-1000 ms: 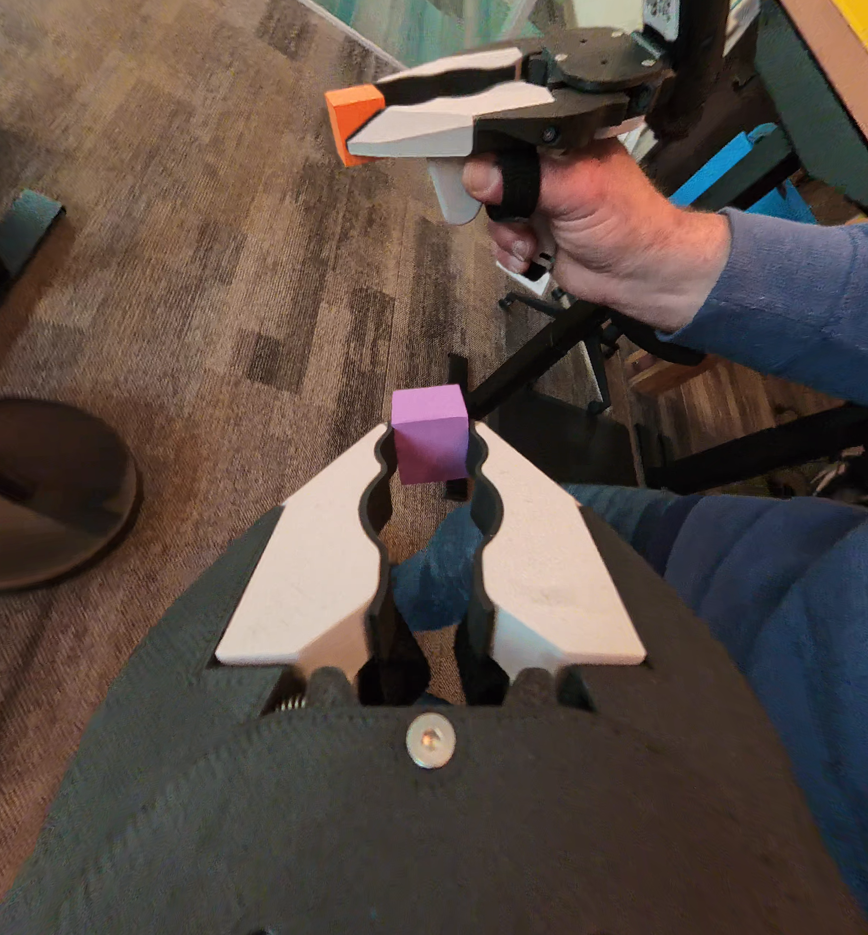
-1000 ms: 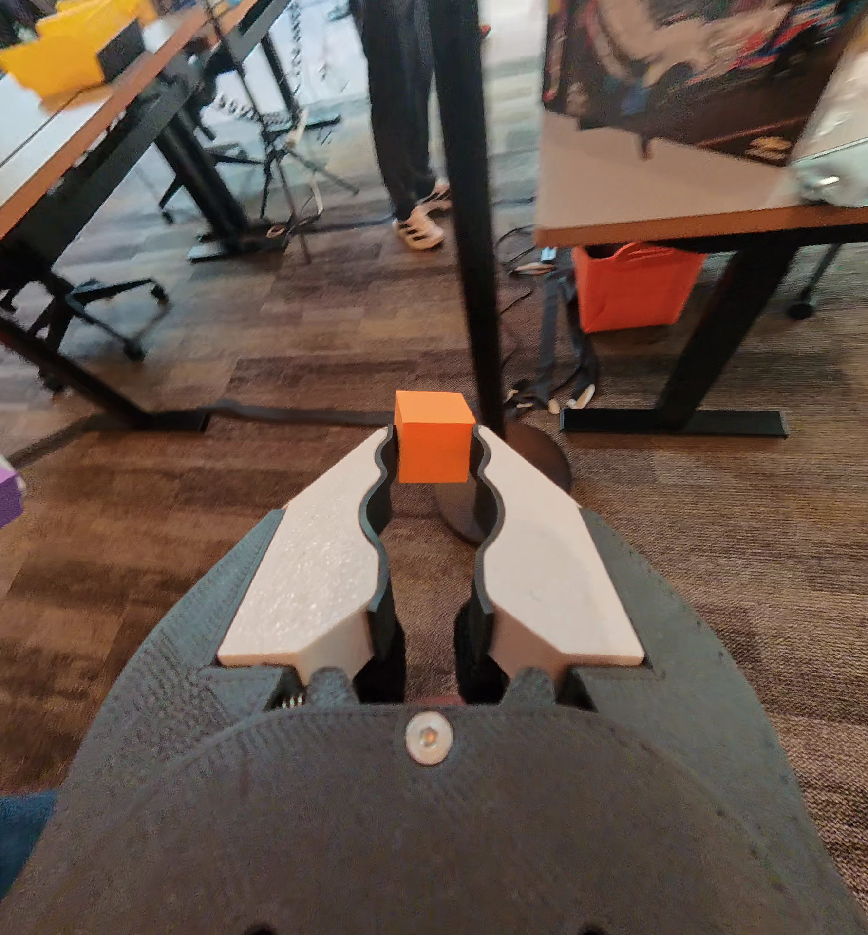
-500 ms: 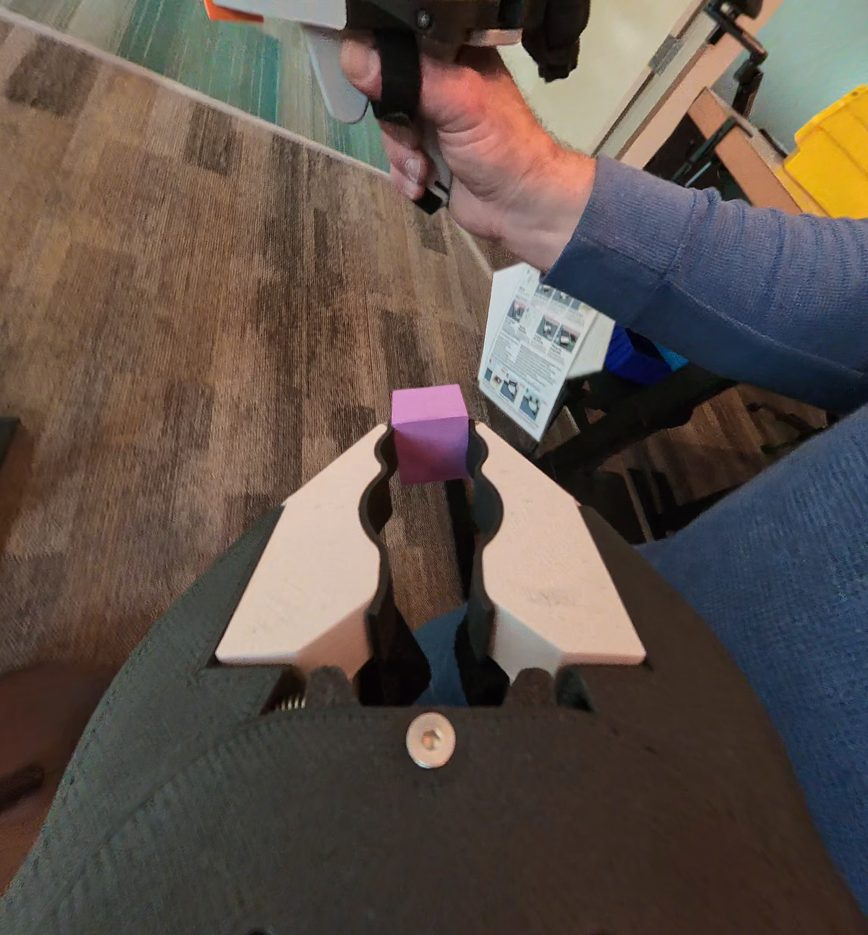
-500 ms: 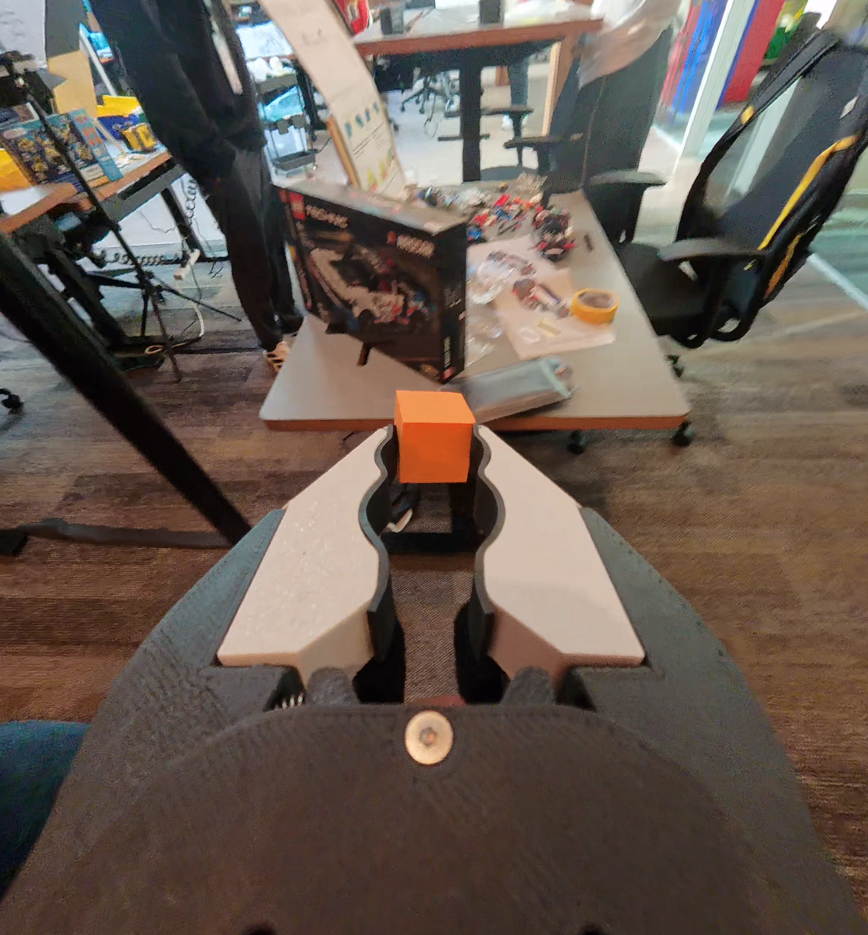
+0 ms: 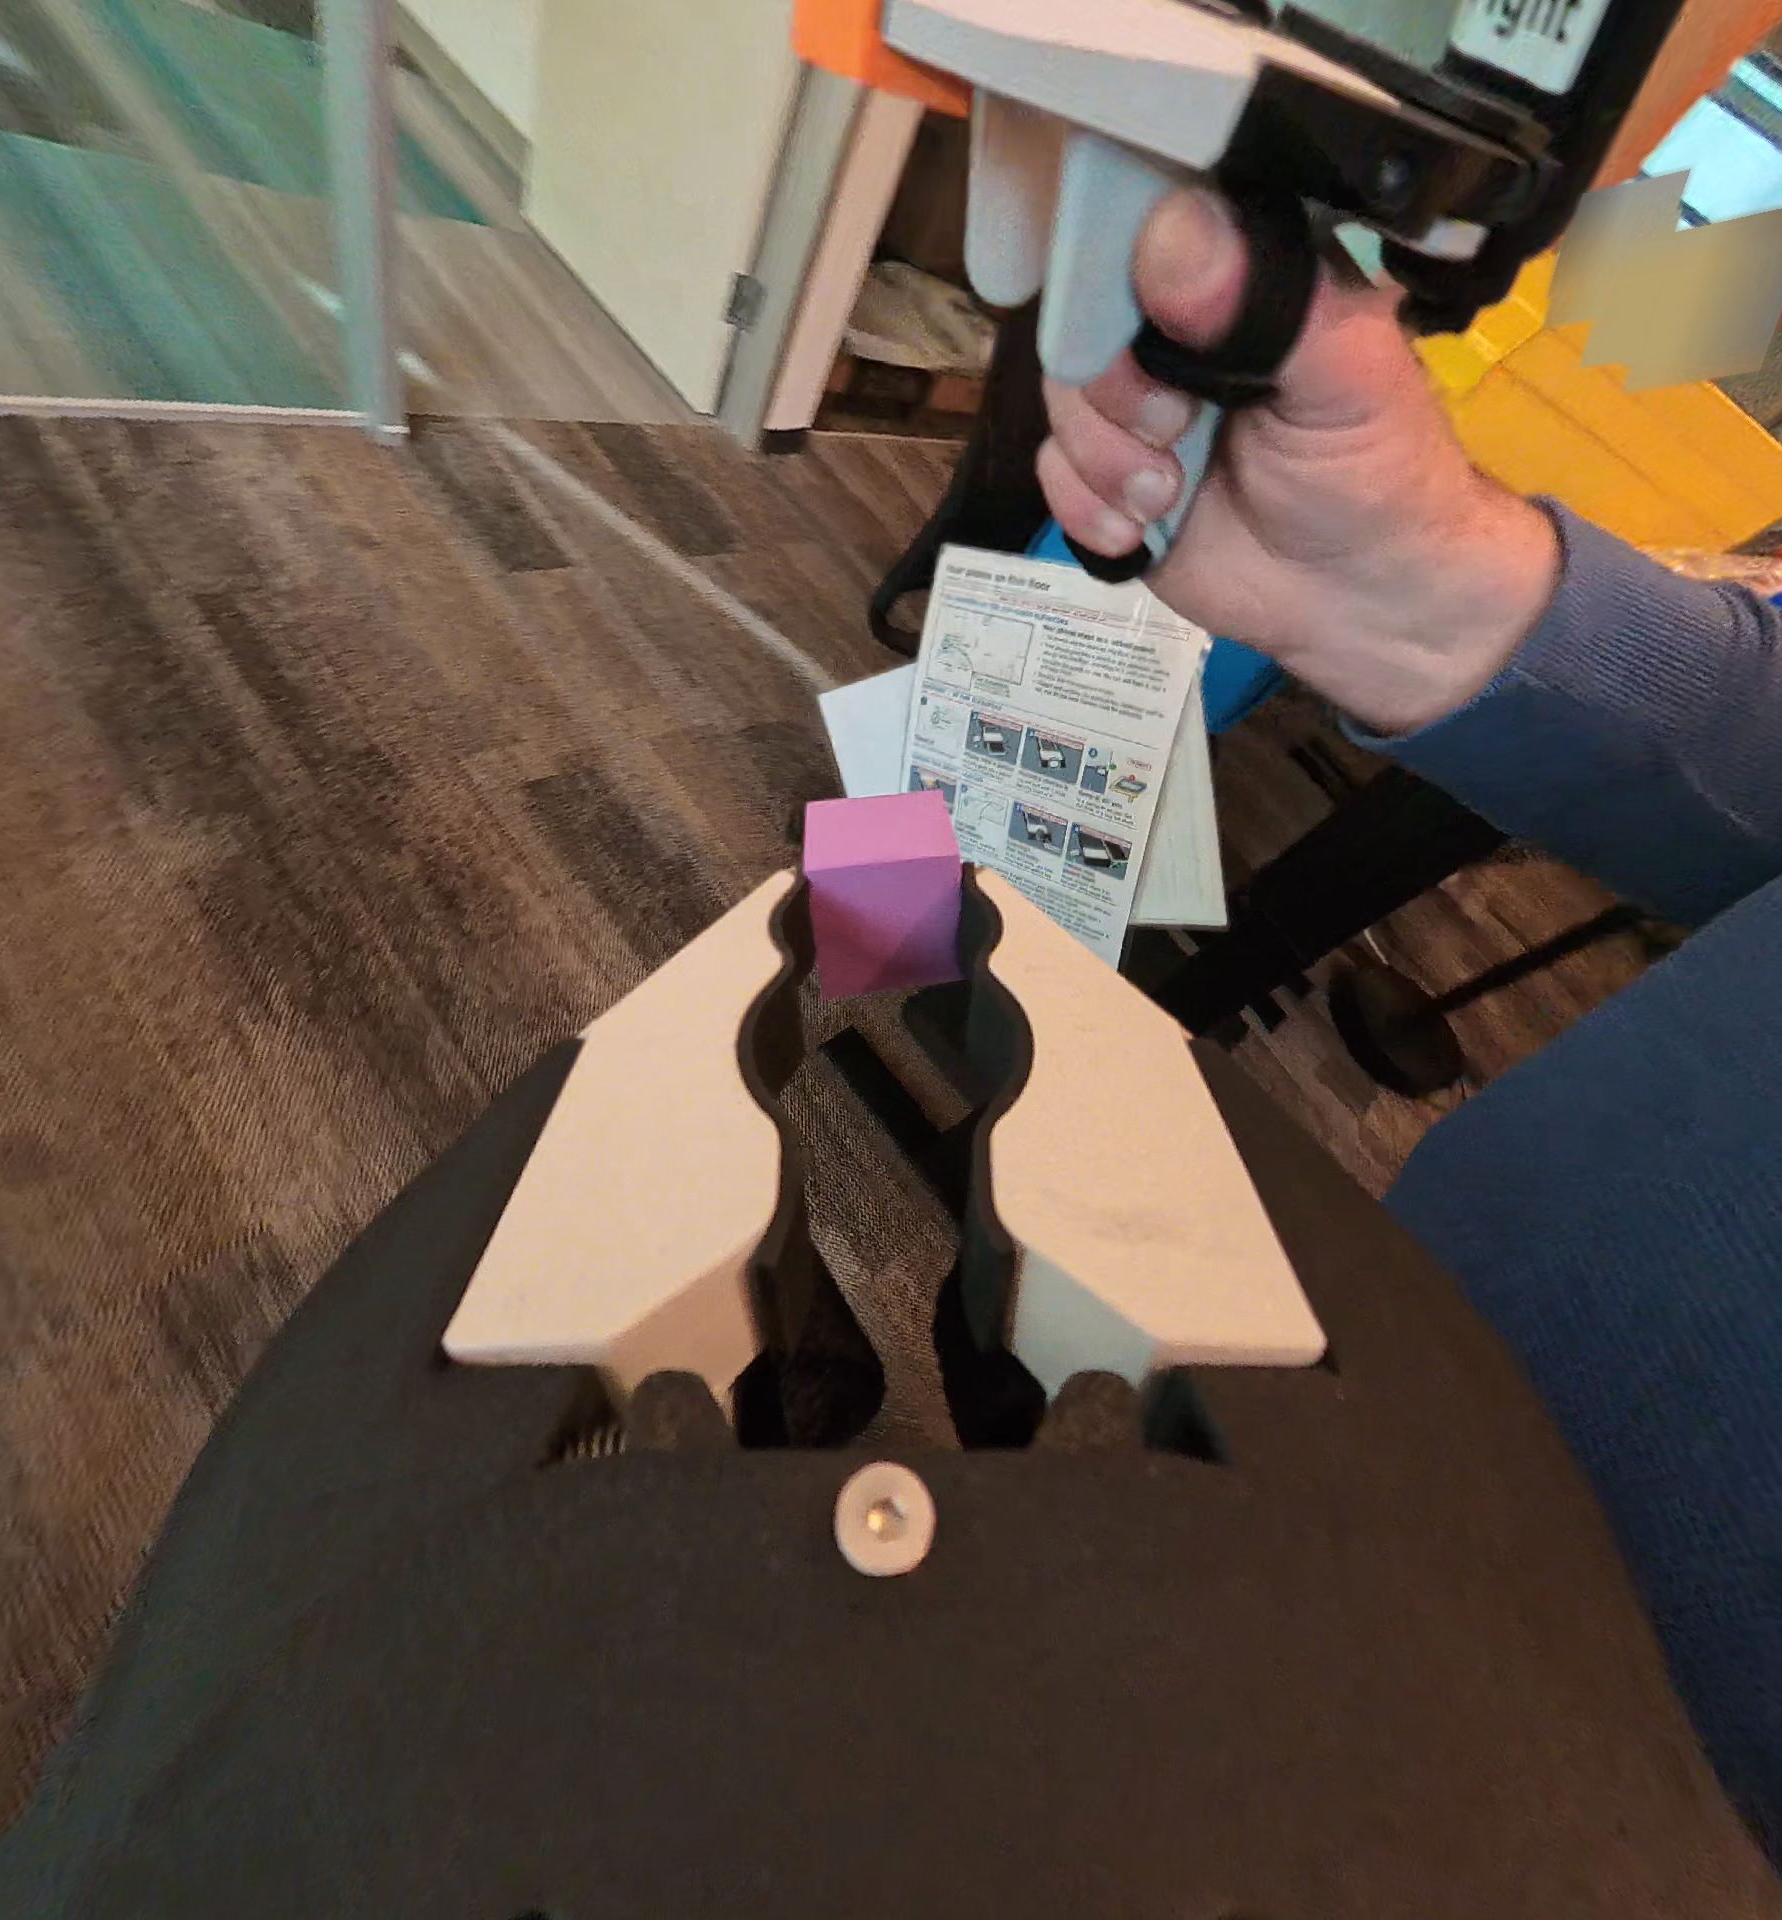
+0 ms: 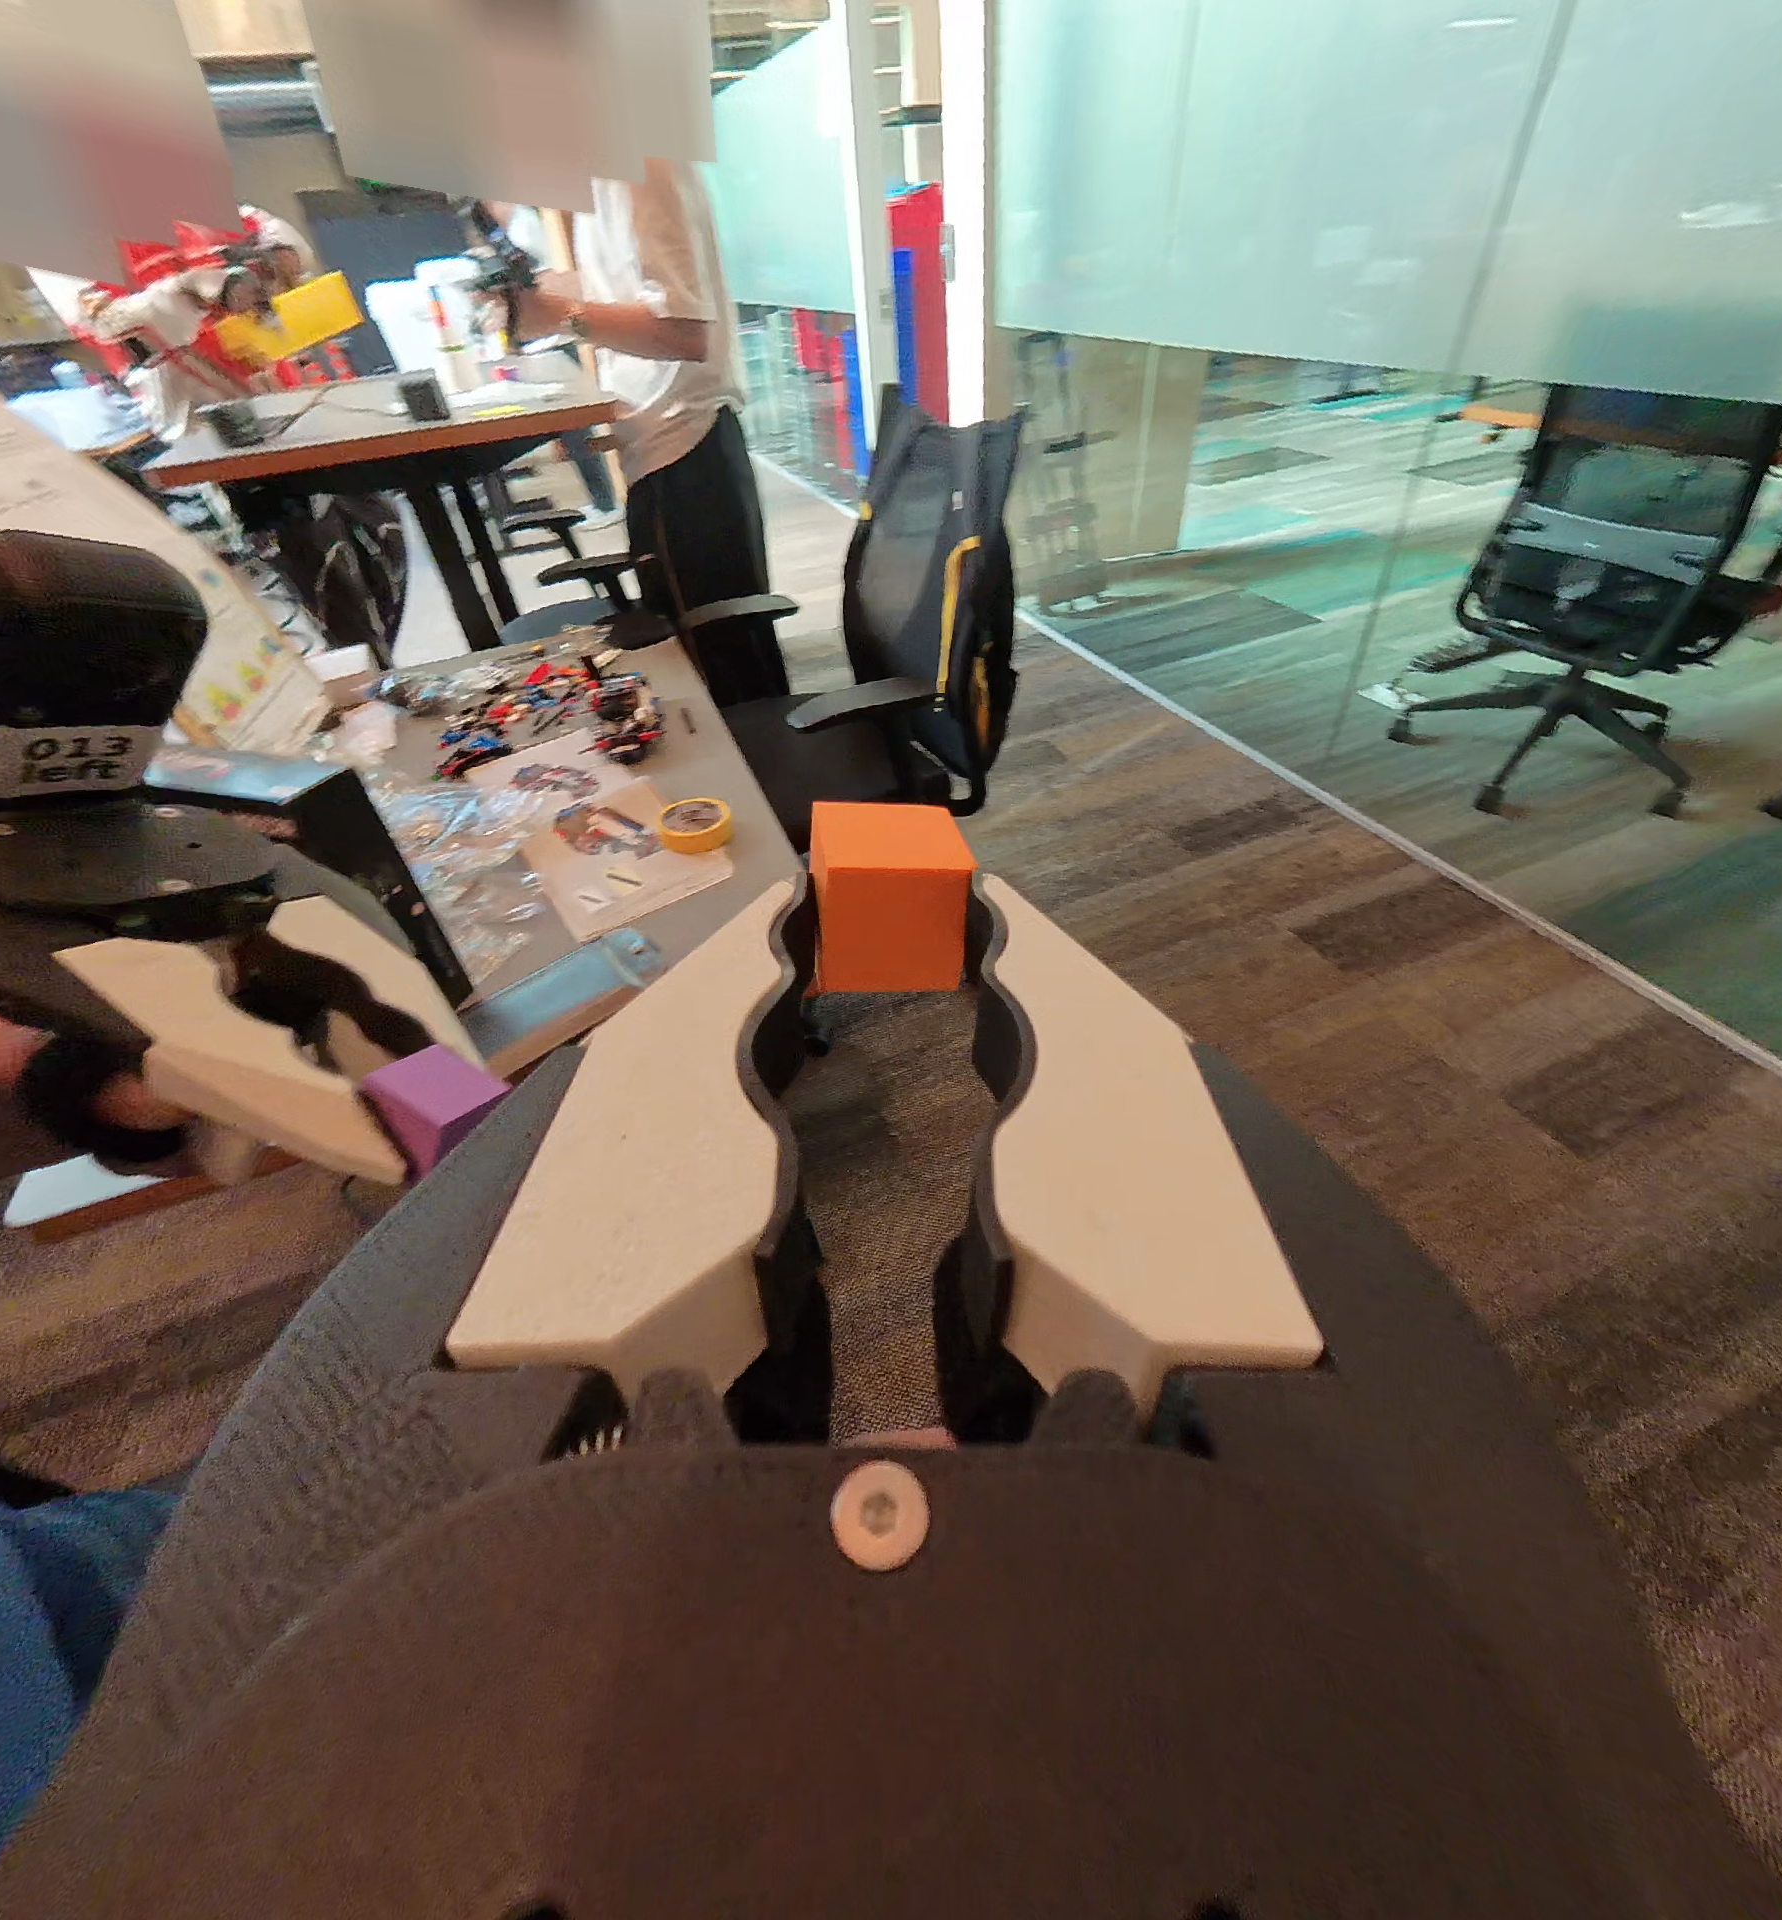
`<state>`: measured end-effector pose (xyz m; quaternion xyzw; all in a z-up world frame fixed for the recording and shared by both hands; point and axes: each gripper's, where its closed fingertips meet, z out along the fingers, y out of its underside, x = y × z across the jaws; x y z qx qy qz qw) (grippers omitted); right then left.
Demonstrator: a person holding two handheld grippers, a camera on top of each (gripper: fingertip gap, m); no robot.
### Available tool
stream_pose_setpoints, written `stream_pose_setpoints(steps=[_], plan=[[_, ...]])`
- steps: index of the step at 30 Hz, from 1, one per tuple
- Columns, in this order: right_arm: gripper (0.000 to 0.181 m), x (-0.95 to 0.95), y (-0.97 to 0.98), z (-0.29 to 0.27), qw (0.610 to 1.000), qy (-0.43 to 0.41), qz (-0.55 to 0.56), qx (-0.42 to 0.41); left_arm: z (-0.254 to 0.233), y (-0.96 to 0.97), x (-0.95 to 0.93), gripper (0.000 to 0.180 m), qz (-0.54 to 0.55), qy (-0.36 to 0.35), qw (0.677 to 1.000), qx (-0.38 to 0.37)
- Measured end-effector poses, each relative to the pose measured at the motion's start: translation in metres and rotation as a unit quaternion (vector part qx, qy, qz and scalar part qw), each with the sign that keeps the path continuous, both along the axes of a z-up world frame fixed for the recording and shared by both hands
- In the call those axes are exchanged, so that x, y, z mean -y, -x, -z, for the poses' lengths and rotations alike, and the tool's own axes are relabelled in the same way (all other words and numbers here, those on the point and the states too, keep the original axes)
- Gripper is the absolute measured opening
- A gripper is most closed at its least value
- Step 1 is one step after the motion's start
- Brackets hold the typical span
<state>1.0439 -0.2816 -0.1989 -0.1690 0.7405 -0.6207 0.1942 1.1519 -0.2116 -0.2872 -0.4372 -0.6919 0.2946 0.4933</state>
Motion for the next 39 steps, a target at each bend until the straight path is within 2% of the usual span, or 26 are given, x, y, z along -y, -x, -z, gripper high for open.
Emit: stream_pose_setpoints(steps=[6, 9, 16, 22, 25, 29, 33, 39], plan=[[0.027, 0.014, 0.103, -0.012, 0.987, -0.010, 0.157, 0.001, -0.021, 0.102, 0.101, 0.025, 0.169, 0.014, 0.985, -0.010], [0.027, 0.010, 0.145, -0.025, 0.974, -0.001, 0.228, -0.005, -0.035, 0.154, 0.138, 0.024, 0.257, 0.056, 0.965, -0.008], [0.027, -0.007, 0.230, -0.014, 0.934, -0.027, 0.357, -0.020, -0.065, 0.313, 0.190, 0.025, 0.353, 0.061, 0.931, -0.068], [0.027, 0.004, 0.313, 0.036, 0.924, -0.053, 0.378, 0.011, -0.076, 0.454, 0.196, 0.025, 0.403, 0.057, 0.908, -0.096], [0.027, 0.024, 0.369, 0.065, 0.912, -0.091, 0.399, -0.017, -0.086, 0.514, 0.198, 0.025, 0.427, 0.050, 0.899, -0.079], [0.027, 0.061, 0.428, 0.084, 0.914, -0.101, 0.392, -0.020, -0.104, 0.595, 0.201, 0.025, 0.460, 0.098, 0.879, -0.080], [0.027, 0.100, 0.484, 0.090, 0.916, -0.095, 0.391, -0.005, -0.118, 0.674, 0.194, 0.024, 0.490, 0.092, 0.862, -0.094], [0.027, 0.124, 0.582, 0.082, 0.895, -0.077, 0.440, 0.005, -0.125, 0.779, 0.171, 0.025, 0.575, 0.086, 0.807, -0.107]])
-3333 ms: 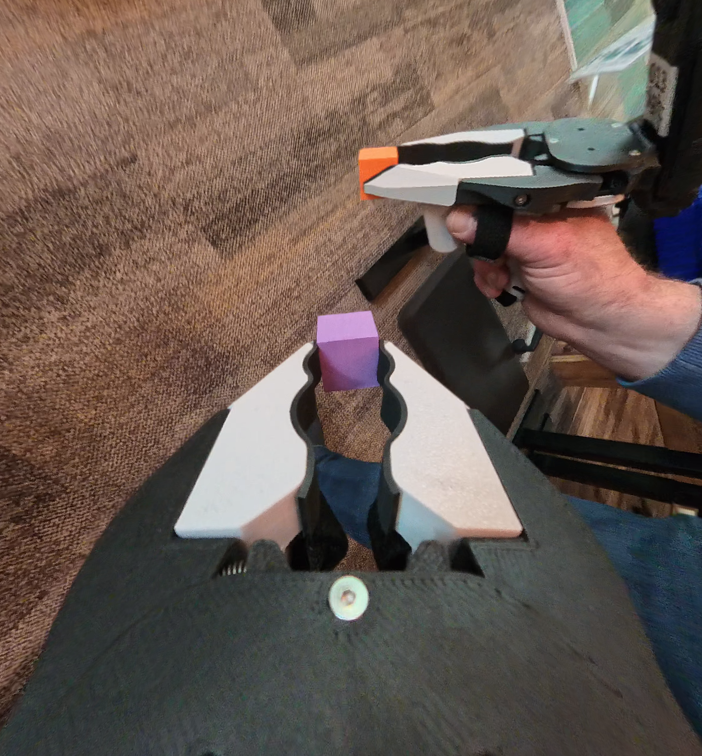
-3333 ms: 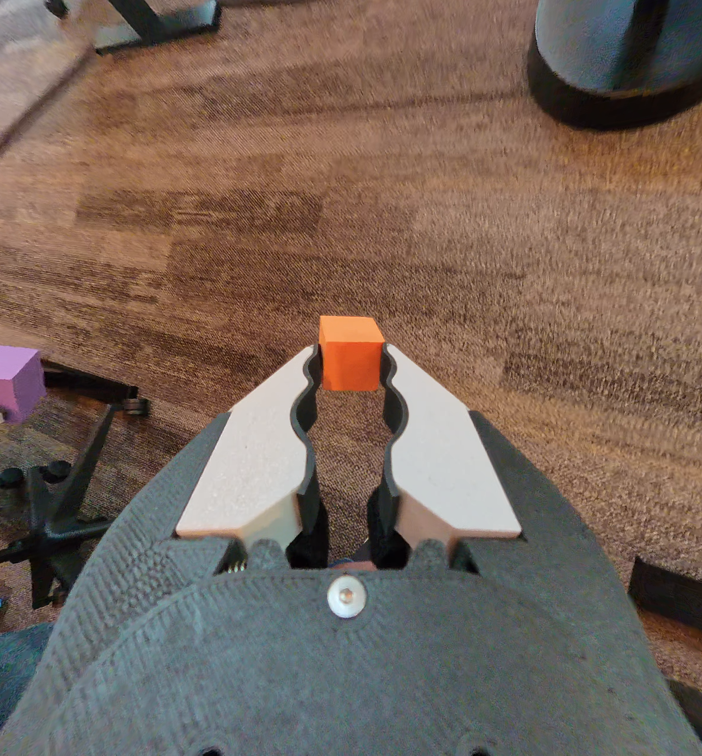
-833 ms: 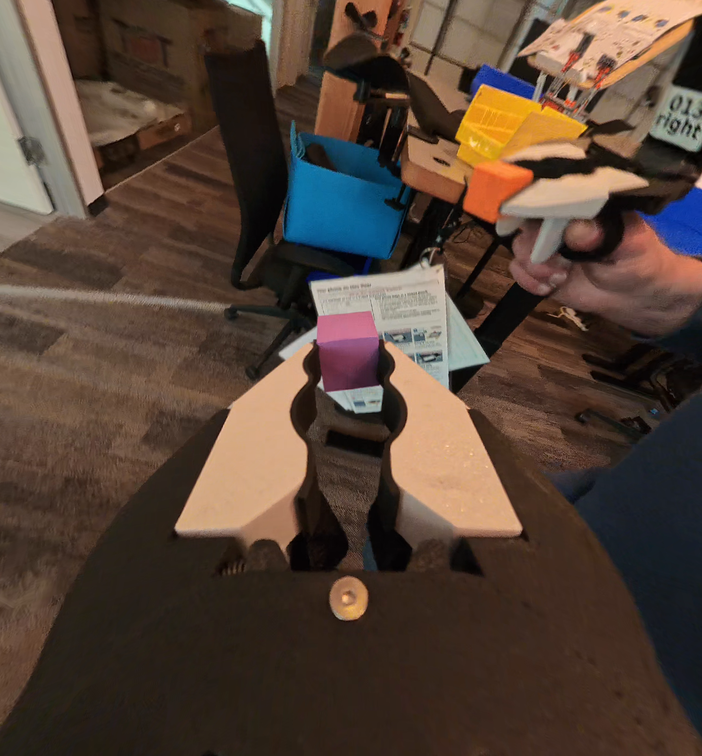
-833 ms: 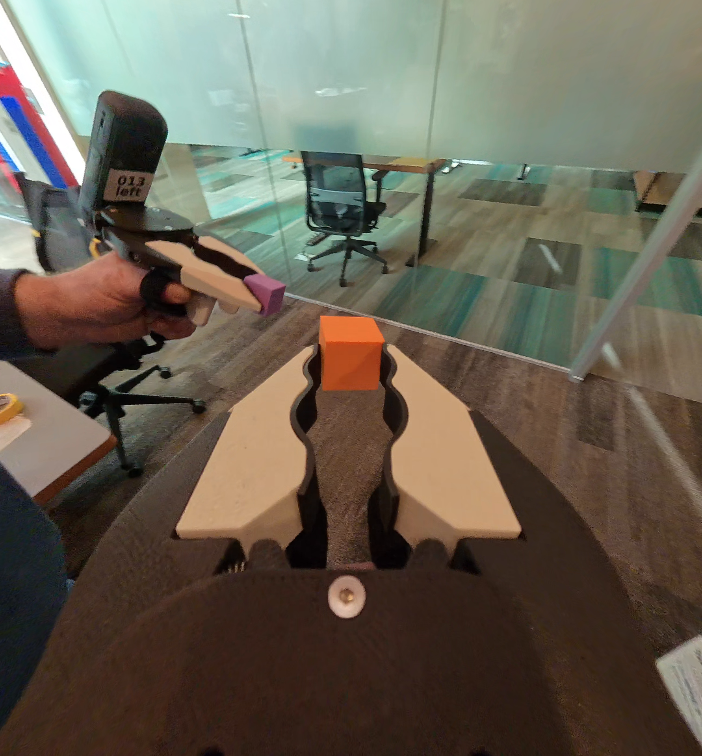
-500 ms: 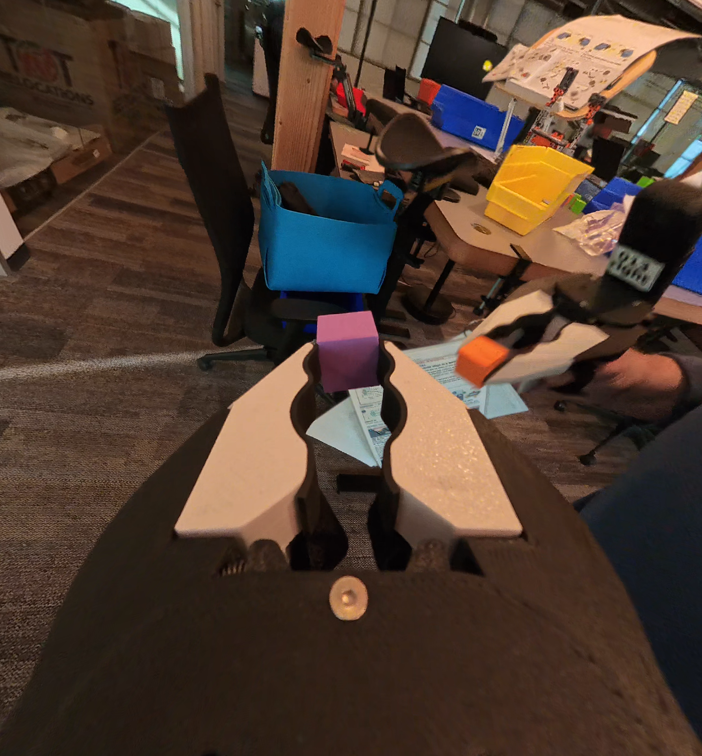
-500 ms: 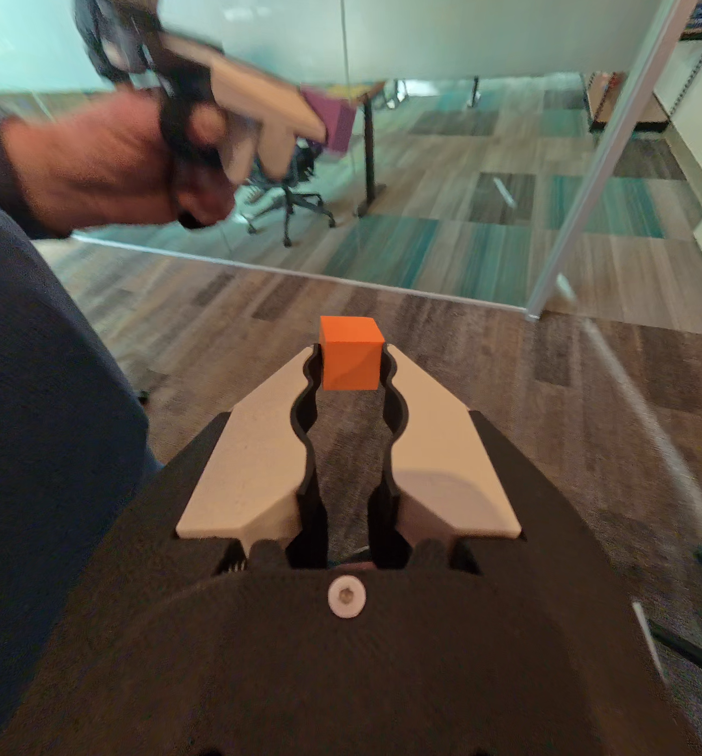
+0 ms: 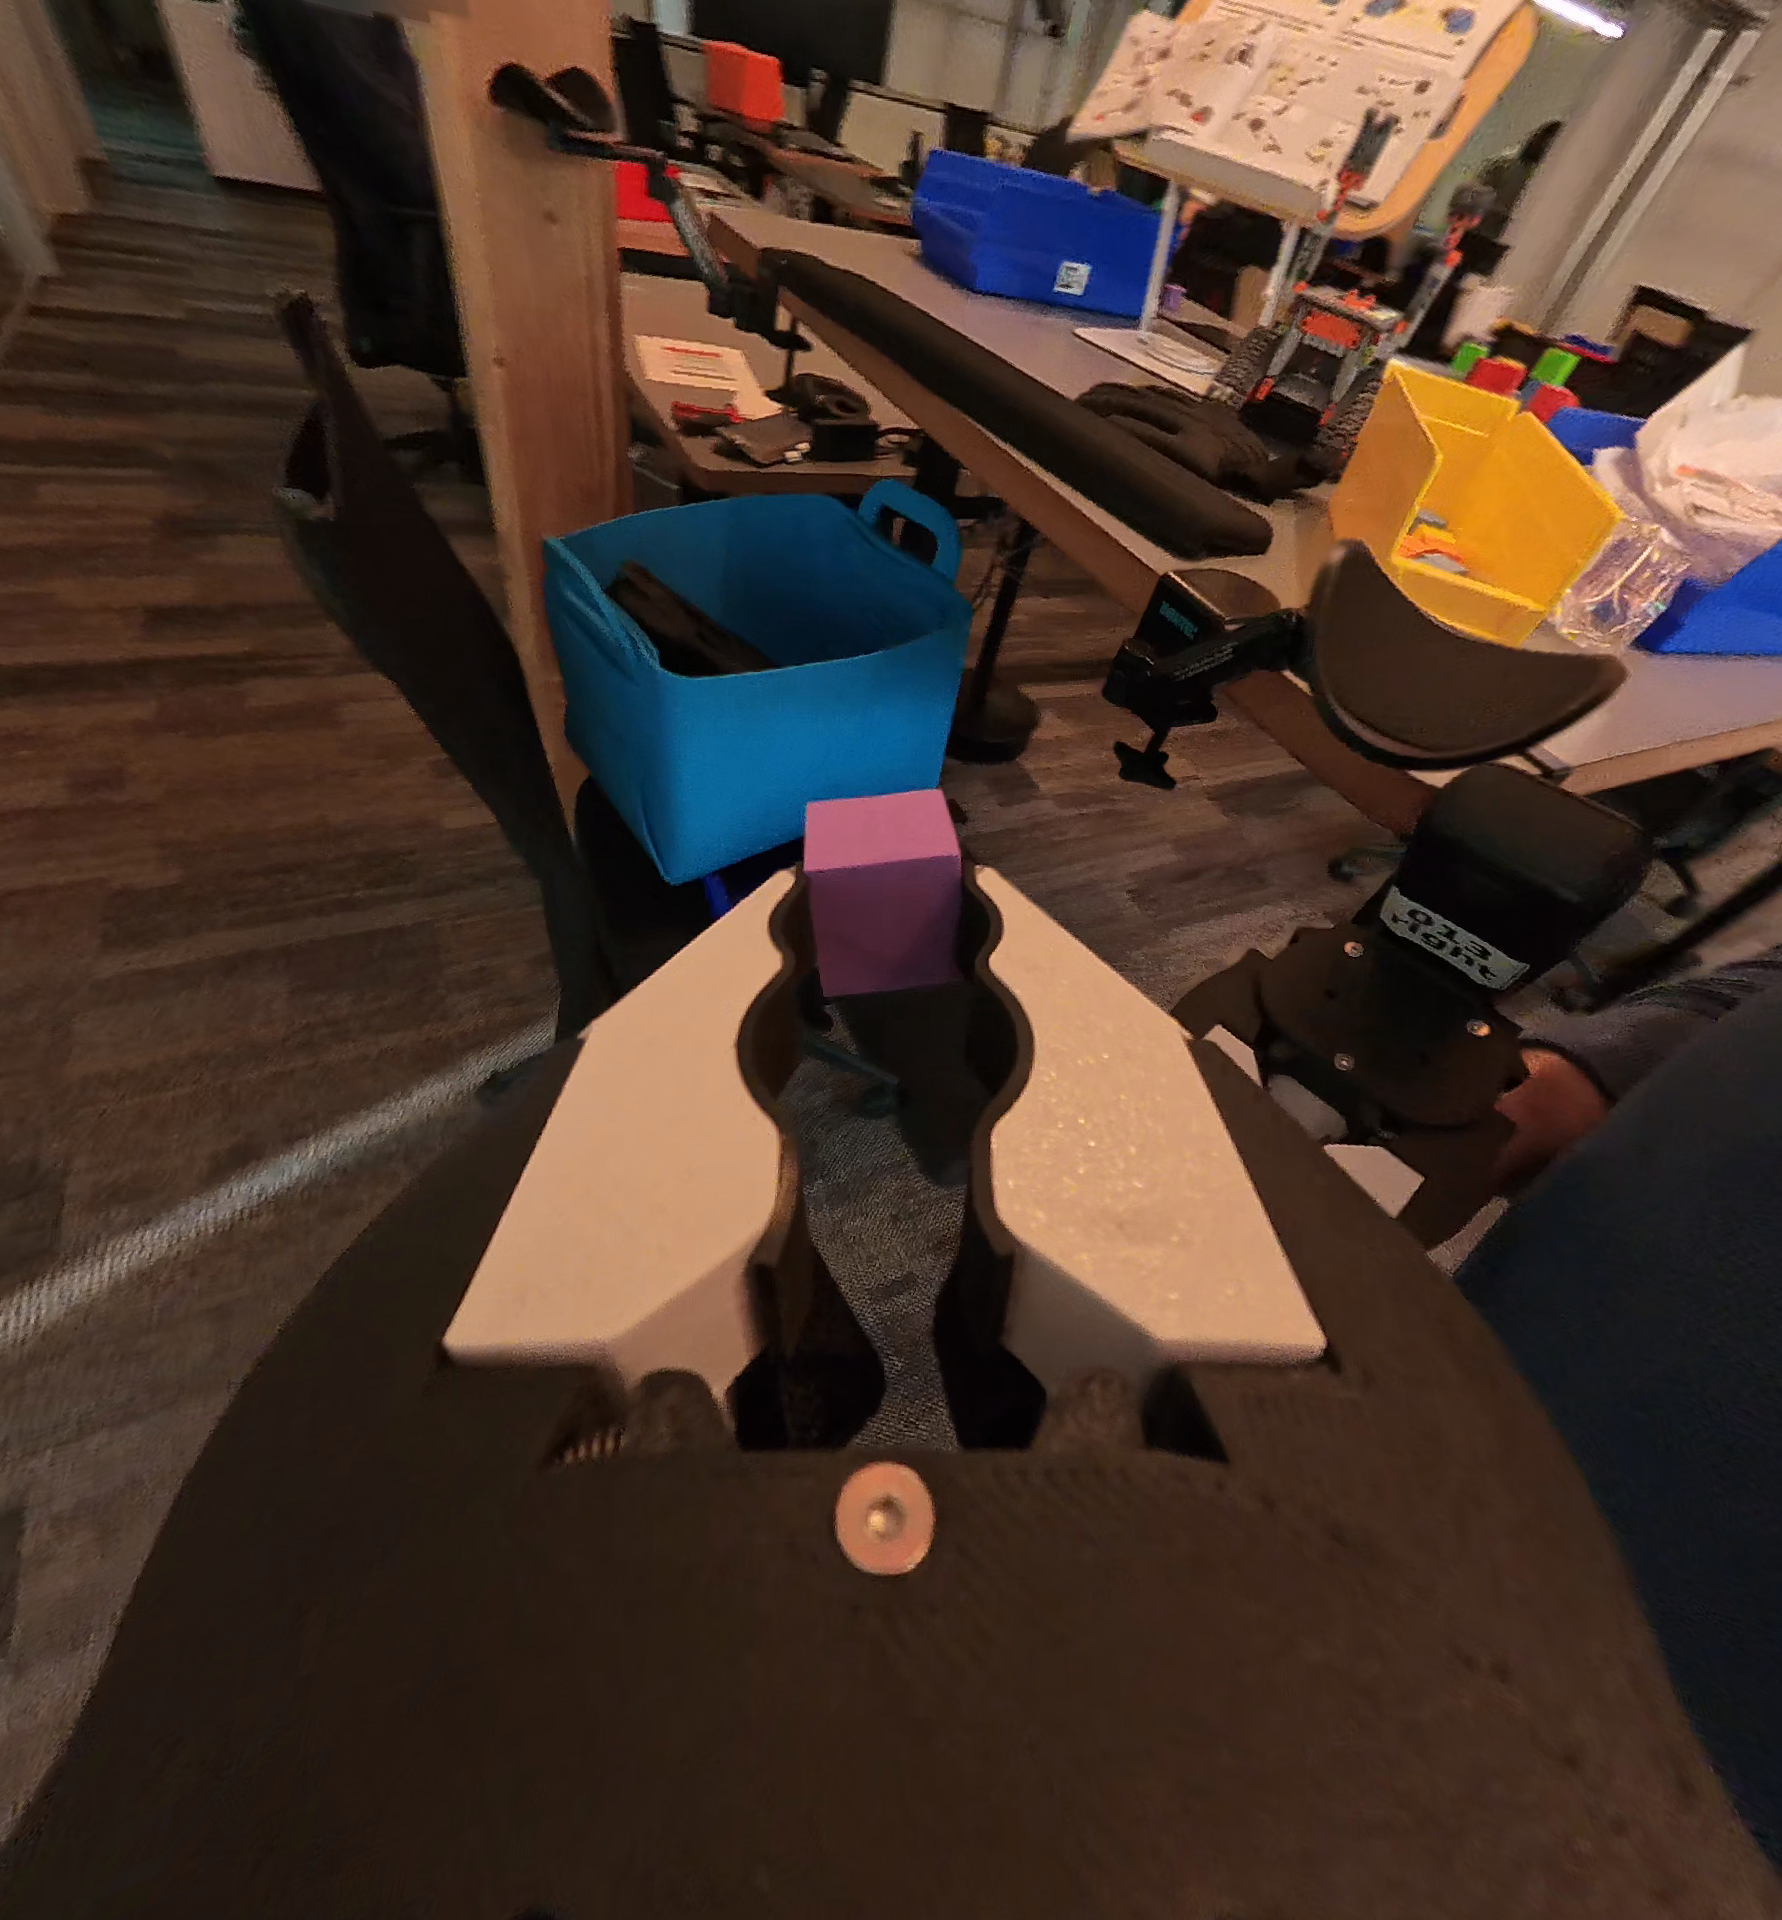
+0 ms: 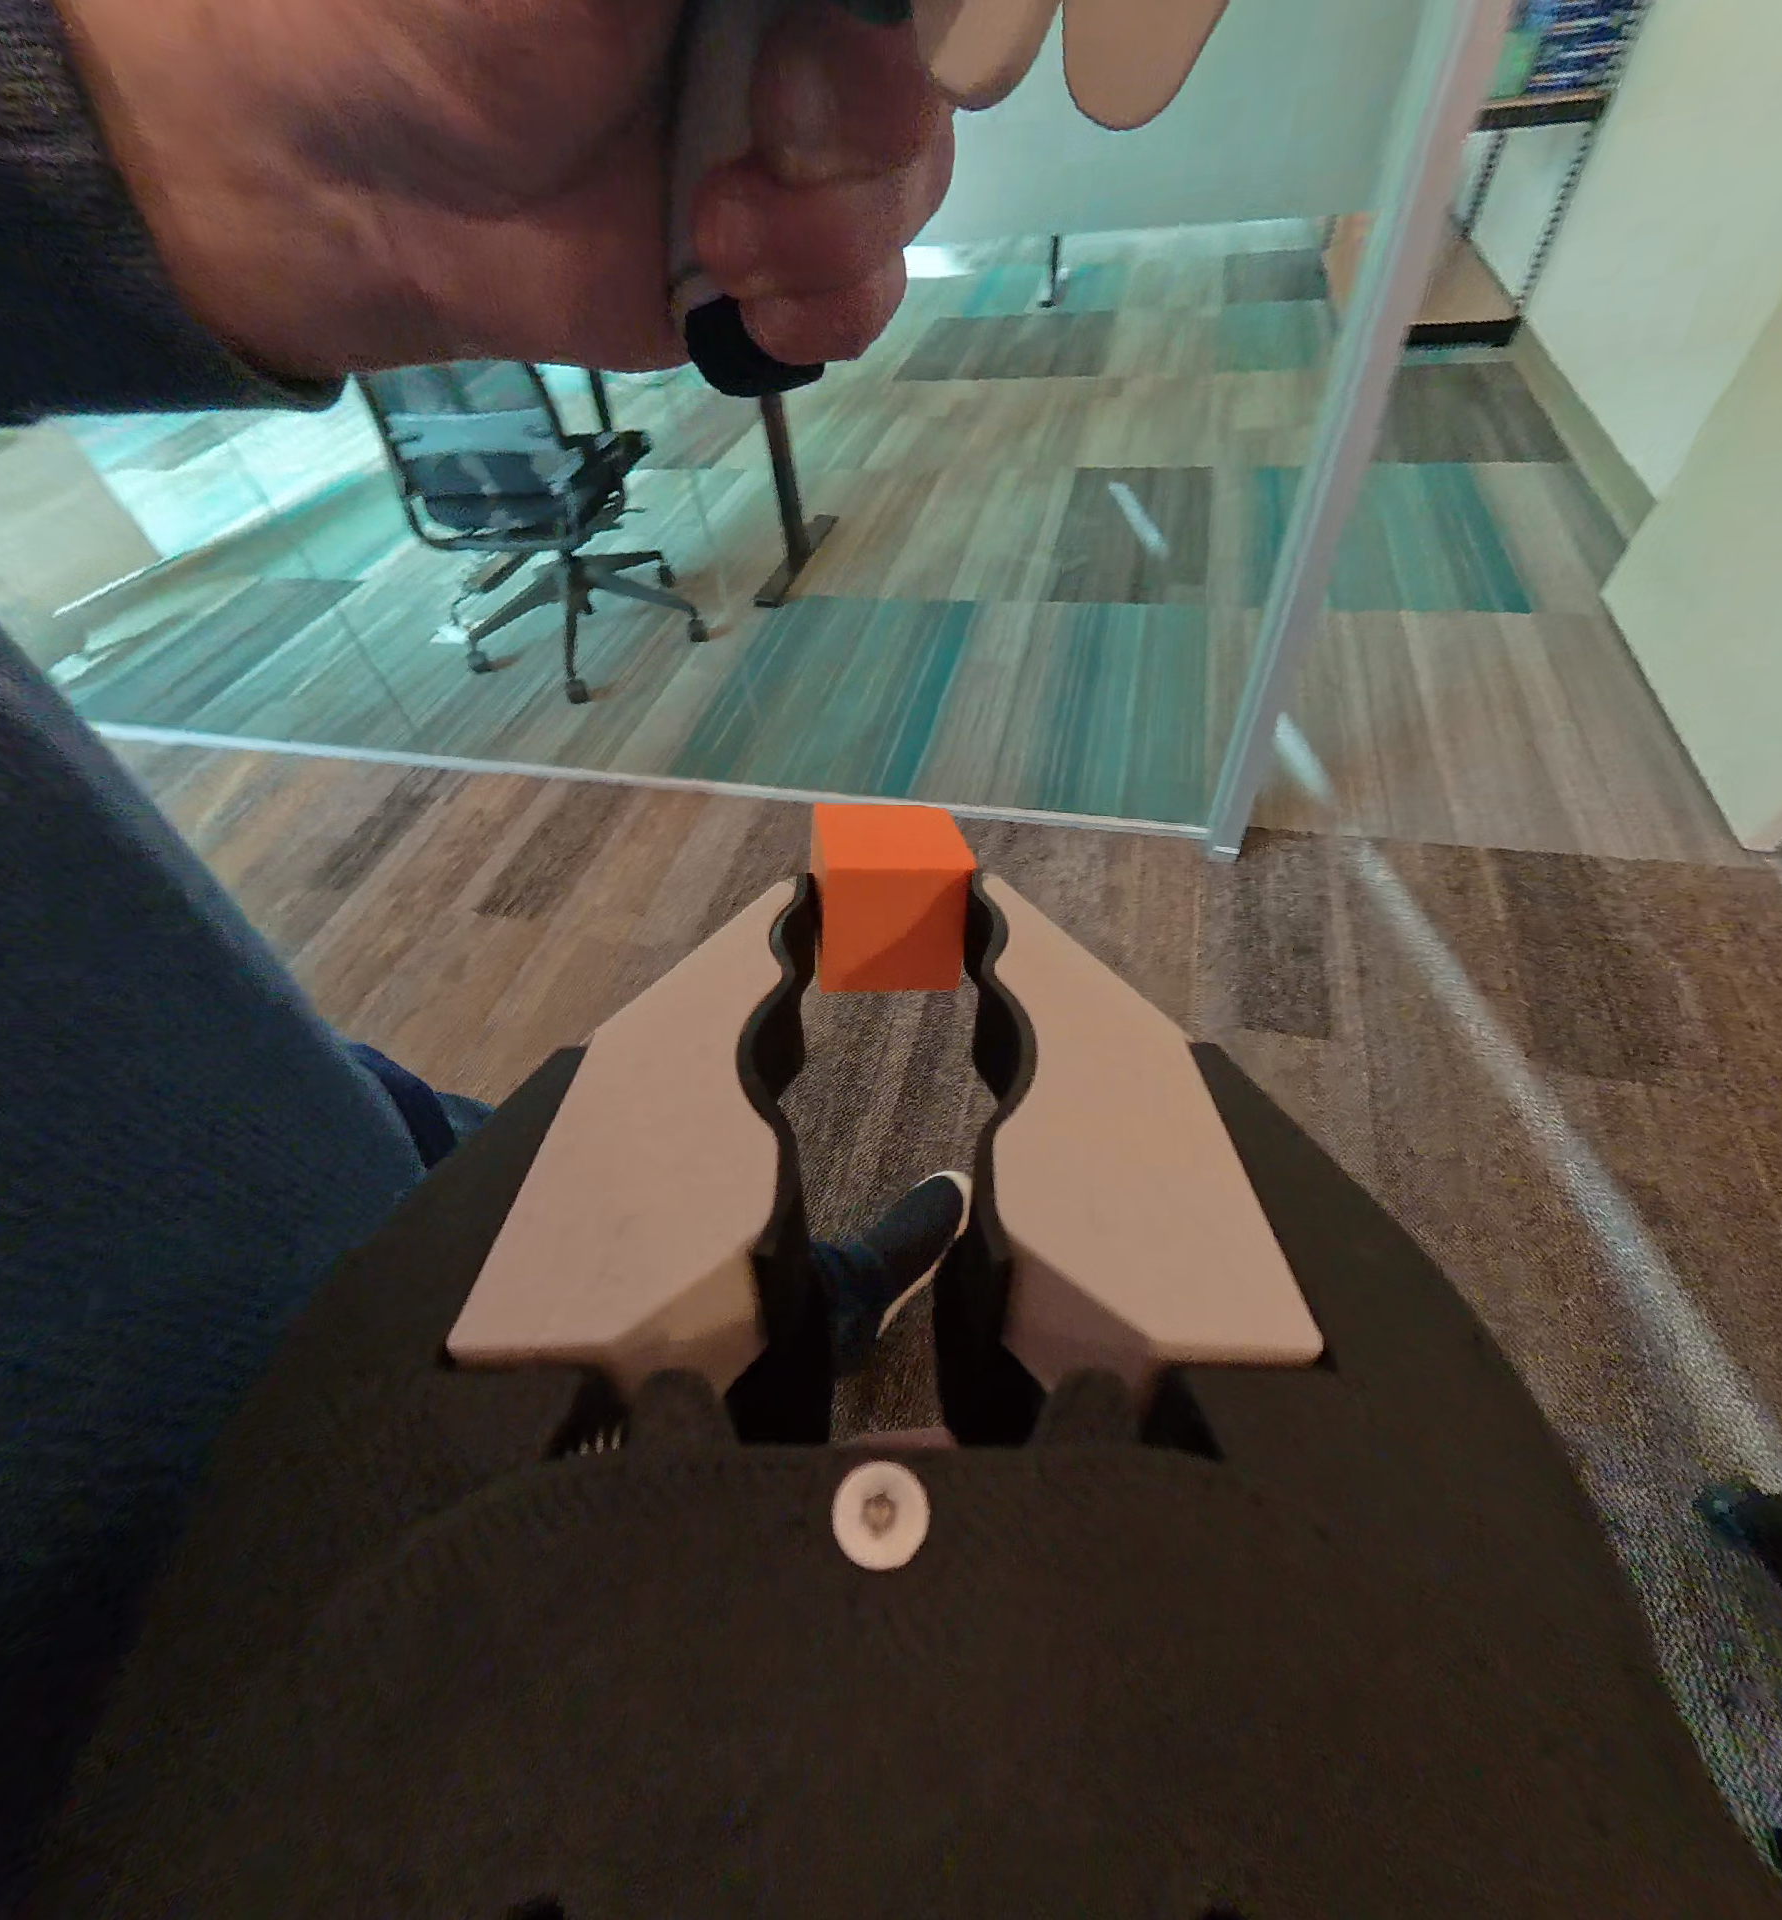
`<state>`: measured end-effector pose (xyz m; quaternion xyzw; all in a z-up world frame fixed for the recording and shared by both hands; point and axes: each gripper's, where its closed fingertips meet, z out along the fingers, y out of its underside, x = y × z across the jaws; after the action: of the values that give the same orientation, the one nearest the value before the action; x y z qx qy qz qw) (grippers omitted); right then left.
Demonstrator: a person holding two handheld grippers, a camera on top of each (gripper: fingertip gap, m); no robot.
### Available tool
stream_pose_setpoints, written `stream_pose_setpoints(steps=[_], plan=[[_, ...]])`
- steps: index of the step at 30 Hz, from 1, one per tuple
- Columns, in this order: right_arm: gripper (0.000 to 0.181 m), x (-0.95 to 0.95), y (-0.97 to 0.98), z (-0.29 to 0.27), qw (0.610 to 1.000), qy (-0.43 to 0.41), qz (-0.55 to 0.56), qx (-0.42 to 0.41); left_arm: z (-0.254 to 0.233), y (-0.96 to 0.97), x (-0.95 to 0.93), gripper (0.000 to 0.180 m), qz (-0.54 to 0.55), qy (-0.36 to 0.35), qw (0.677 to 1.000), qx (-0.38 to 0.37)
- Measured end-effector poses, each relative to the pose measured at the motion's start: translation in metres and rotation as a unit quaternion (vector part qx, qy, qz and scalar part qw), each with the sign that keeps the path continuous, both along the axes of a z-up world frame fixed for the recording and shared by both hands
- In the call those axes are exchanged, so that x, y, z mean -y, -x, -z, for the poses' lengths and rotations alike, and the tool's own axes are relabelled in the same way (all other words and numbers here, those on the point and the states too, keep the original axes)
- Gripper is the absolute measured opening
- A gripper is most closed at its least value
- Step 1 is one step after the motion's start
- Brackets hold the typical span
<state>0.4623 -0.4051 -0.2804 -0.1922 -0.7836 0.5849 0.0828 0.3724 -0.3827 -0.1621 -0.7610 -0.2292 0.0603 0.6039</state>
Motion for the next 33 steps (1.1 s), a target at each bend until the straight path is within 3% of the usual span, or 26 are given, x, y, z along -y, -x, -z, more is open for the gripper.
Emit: stream_pose_setpoints(steps=[6, 11, 20, 33], plan=[[0.027, -0.027, 0.117, -0.005, 0.991, -0.011, 0.135, -0.001, -0.009, 0.107, -0.016, 0.025, 0.122, -0.030, 0.992, -0.011], [0.027, -0.066, 0.204, -0.047, 0.958, -0.016, 0.285, -0.019, -0.029, 0.190, -0.043, 0.025, 0.234, -0.045, 0.971, -0.009], [0.027, -0.166, 0.263, -0.092, 0.881, -0.026, 0.470, -0.046, -0.072, 0.255, -0.168, 0.025, 0.426, -0.074, 0.901, -0.028], [0.027, -0.336, 0.298, -0.136, 0.783, -0.008, 0.615, -0.093, -0.133, 0.238, -0.401, 0.025, 0.600, -0.047, 0.789, -0.123]])
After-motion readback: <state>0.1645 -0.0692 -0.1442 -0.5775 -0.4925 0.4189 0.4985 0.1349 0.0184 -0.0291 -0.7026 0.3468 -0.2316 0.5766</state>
